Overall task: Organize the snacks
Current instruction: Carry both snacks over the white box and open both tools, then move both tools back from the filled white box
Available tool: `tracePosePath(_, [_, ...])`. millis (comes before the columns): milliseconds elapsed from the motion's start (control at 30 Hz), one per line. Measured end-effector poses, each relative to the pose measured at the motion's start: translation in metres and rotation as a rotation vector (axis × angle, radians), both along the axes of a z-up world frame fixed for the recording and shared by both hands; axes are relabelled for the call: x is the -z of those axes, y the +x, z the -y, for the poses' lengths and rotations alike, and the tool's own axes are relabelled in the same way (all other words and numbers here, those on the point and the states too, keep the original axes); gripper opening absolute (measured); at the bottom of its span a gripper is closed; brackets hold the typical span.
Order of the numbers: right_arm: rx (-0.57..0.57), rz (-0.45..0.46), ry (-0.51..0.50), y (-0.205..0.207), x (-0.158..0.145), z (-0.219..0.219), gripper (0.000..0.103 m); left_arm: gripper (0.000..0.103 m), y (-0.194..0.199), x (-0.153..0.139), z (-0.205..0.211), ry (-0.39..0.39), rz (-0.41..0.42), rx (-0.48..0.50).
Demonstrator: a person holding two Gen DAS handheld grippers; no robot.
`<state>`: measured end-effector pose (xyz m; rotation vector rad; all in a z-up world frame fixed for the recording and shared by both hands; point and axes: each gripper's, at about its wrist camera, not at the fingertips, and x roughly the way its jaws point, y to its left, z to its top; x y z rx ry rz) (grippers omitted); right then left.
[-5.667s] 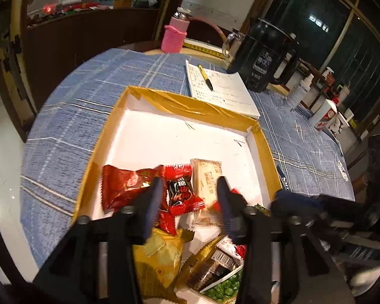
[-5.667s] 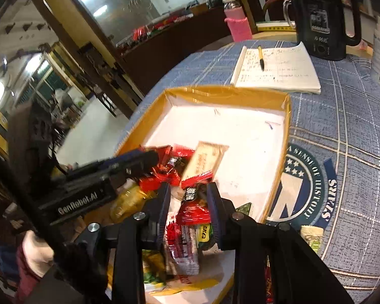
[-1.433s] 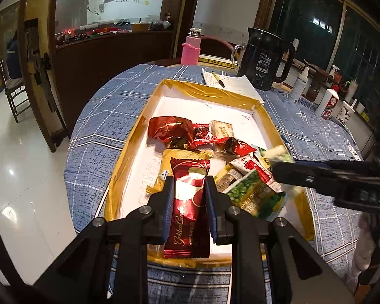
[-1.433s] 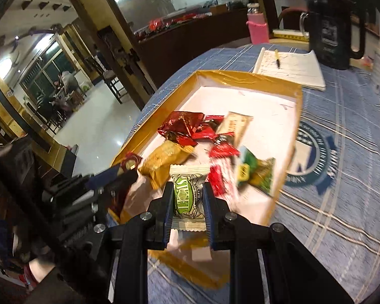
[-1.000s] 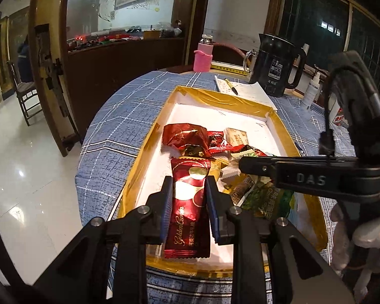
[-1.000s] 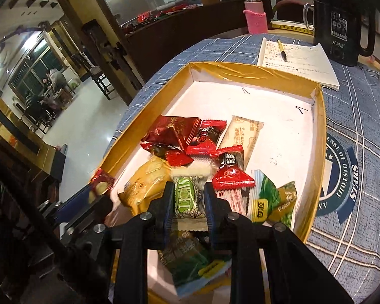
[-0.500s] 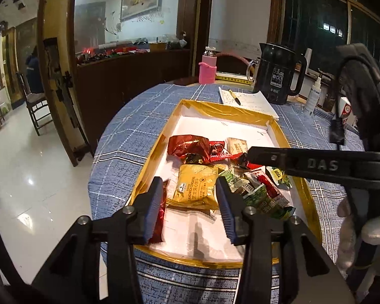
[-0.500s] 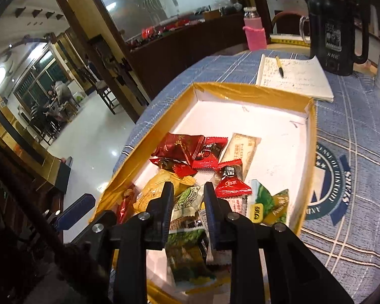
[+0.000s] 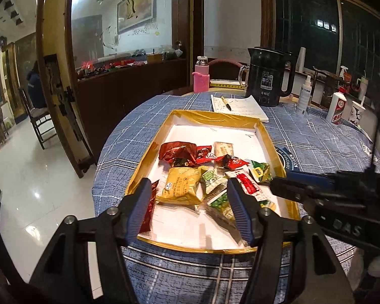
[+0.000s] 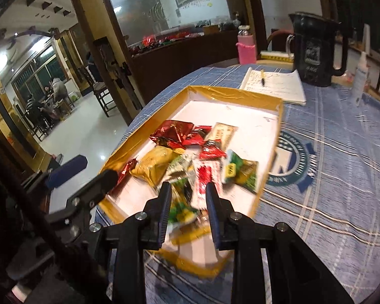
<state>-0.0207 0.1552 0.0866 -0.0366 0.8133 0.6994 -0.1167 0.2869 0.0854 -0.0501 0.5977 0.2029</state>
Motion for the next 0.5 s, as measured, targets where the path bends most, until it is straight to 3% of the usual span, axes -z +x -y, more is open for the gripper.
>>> tracePosePath(267, [0.074, 0.023, 0.011, -0.02, 0.002, 0.044, 0.034, 0.077, -0.01, -0.006, 0.028, 0.033, 0.035, -0.021])
tracePosePath(500, [0.136, 0.006, 0.063, -0.033, 0.014, 0.089, 0.034, 0.077, 0.002, 0.006, 0.035, -0.001, -0.037, -0.011])
